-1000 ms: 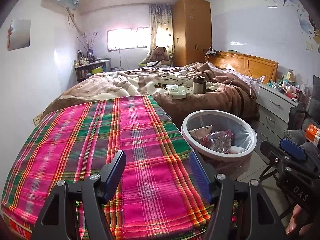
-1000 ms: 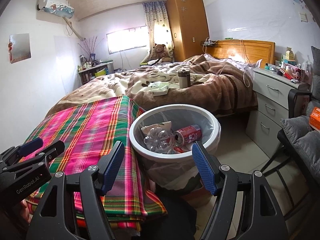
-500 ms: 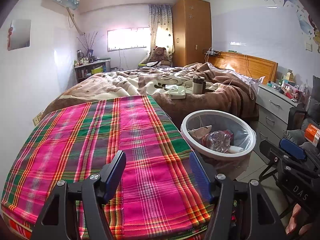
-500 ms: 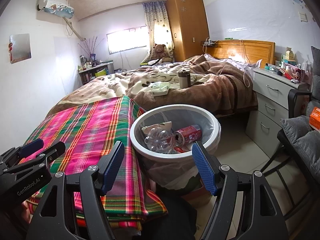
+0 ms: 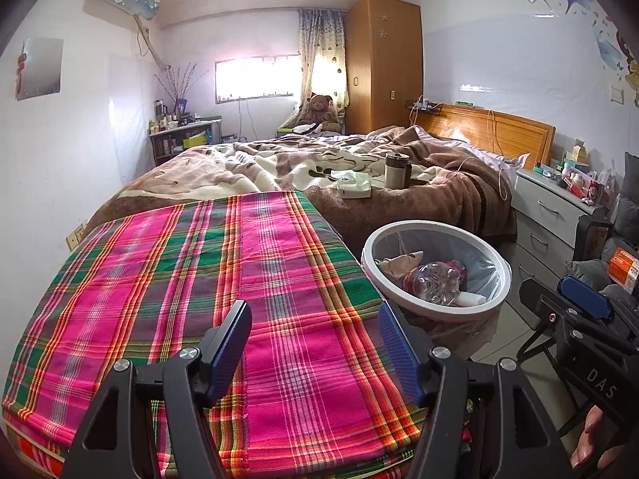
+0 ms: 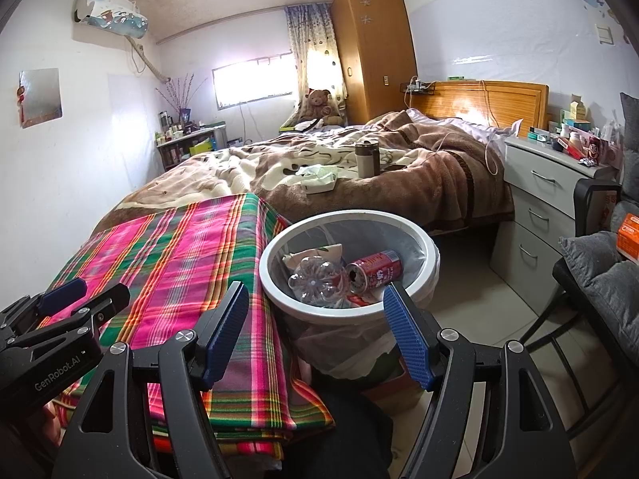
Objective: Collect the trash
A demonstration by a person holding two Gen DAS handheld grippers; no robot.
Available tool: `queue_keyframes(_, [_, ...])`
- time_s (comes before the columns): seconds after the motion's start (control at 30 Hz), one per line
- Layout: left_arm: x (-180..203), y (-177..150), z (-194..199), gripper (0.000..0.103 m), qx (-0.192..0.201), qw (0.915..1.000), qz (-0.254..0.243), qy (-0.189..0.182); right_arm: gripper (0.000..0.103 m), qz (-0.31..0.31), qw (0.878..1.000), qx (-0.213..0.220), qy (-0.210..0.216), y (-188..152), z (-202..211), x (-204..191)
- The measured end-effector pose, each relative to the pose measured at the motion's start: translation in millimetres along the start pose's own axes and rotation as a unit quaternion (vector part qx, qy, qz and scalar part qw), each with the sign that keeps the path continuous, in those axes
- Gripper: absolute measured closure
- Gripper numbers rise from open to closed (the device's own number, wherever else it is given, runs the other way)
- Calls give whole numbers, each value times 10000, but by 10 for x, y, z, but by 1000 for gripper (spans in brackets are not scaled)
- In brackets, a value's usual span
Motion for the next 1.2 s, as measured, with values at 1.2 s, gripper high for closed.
queue_keyframes(1.2, [-36, 12, 21, 37, 17, 10000, 26, 3, 31, 27, 10000, 9, 22, 24, -1, -45])
Point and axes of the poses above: each gripper's, at about its wrist camera, not at the fingertips, and z roughly against the way its jaws point, x to its right, y to its top, the point moved 1 cm from there along -z, roughly the way its jaws point, and after that the axes turned 14 degrees about x, right-handed, at the moved point
